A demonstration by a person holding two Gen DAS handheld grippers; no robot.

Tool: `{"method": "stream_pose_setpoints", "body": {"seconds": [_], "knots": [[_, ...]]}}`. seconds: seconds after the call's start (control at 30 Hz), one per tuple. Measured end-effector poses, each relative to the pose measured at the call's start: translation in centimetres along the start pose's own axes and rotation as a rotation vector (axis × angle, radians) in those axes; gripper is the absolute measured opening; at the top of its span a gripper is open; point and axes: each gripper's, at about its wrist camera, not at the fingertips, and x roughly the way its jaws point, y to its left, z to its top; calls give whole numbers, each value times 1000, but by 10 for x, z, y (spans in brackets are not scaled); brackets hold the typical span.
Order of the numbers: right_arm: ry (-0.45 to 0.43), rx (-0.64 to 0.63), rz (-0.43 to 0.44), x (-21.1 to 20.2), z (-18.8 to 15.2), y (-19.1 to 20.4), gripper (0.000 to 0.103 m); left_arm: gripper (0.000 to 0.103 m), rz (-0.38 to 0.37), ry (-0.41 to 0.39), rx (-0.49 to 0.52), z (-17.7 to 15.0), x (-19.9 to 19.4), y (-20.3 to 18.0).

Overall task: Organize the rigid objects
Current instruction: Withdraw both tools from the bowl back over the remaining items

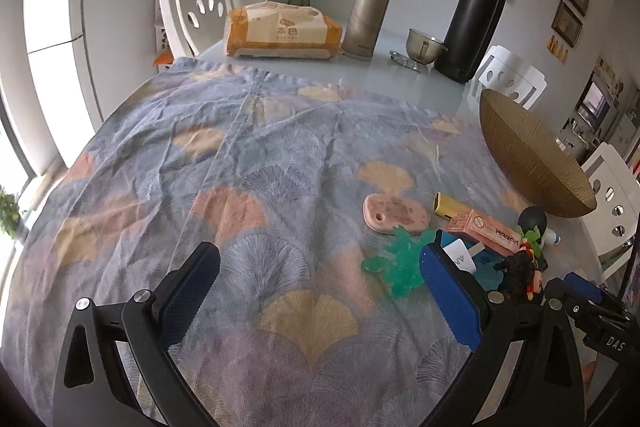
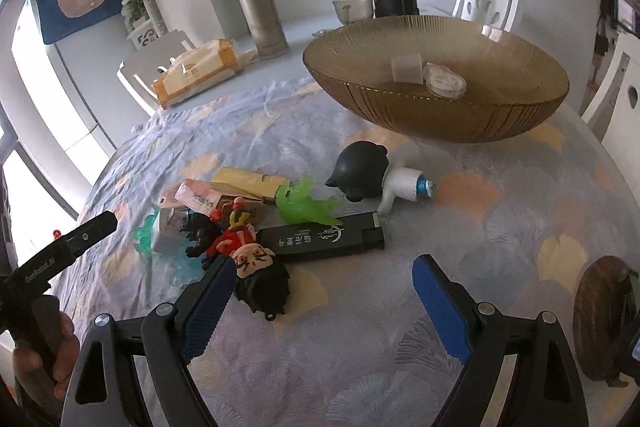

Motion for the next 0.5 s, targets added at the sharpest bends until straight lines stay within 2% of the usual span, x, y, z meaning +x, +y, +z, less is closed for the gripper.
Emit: {"method": "stream_pose_setpoints", "body": {"seconds": [0.5], "knots": [[17,43,36,2,1,-9,89,100,13,5,28,0,0,-5]]}}
